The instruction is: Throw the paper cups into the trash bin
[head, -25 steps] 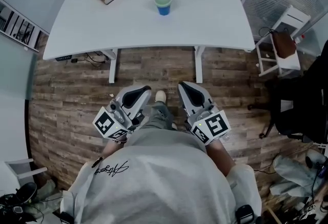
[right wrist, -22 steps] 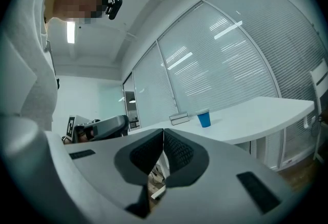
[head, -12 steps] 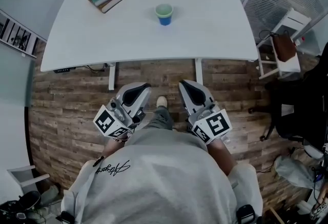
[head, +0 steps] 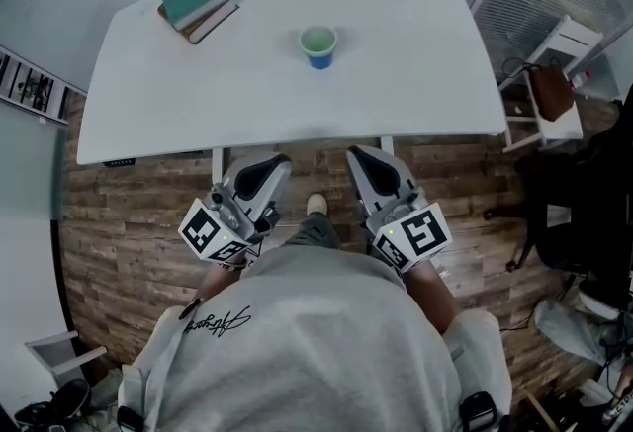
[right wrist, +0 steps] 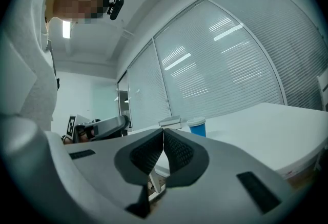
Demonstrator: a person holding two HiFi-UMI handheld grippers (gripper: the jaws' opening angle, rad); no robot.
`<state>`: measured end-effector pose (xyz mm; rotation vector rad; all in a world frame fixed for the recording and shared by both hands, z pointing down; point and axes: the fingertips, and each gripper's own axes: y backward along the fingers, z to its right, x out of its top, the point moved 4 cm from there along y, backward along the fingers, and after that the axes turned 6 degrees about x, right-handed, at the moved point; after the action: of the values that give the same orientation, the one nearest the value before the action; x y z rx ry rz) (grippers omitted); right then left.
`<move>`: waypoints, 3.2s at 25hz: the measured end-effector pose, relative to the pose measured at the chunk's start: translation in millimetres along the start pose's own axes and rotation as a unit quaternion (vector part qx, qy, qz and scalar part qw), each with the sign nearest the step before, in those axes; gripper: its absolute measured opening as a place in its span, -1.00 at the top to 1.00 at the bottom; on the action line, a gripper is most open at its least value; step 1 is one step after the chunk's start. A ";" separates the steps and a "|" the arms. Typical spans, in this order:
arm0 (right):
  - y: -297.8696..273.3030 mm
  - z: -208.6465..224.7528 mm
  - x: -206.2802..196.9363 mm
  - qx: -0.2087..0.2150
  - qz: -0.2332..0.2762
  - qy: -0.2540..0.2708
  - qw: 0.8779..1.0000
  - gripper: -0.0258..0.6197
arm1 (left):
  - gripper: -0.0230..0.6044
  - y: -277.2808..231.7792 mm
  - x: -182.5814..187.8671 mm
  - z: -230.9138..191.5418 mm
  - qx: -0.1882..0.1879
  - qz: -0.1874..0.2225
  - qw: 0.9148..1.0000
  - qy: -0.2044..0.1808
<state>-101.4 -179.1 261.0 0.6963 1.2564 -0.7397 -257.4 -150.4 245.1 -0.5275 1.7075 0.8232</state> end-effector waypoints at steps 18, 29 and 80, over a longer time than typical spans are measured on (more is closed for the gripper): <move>-69.3 51.0 22.3 -0.034 0.021 0.014 0.999 0.89 | 0.92 -42.8 21.9 -92.1 -0.028 -0.004 1.000 0.010; -91.7 80.5 29.6 -0.062 0.027 0.016 0.998 0.89 | 0.92 -66.8 24.8 -128.0 -0.050 -0.010 0.998 0.026; -123.9 146.3 -13.9 0.068 -0.170 0.079 0.980 0.08 | 0.92 -64.2 -2.3 -104.5 0.138 -0.002 0.990 -0.019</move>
<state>-120.0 -367.6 292.9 0.6682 1.5020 -1.0739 -278.6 -271.2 245.8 -0.3237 1.7489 0.5788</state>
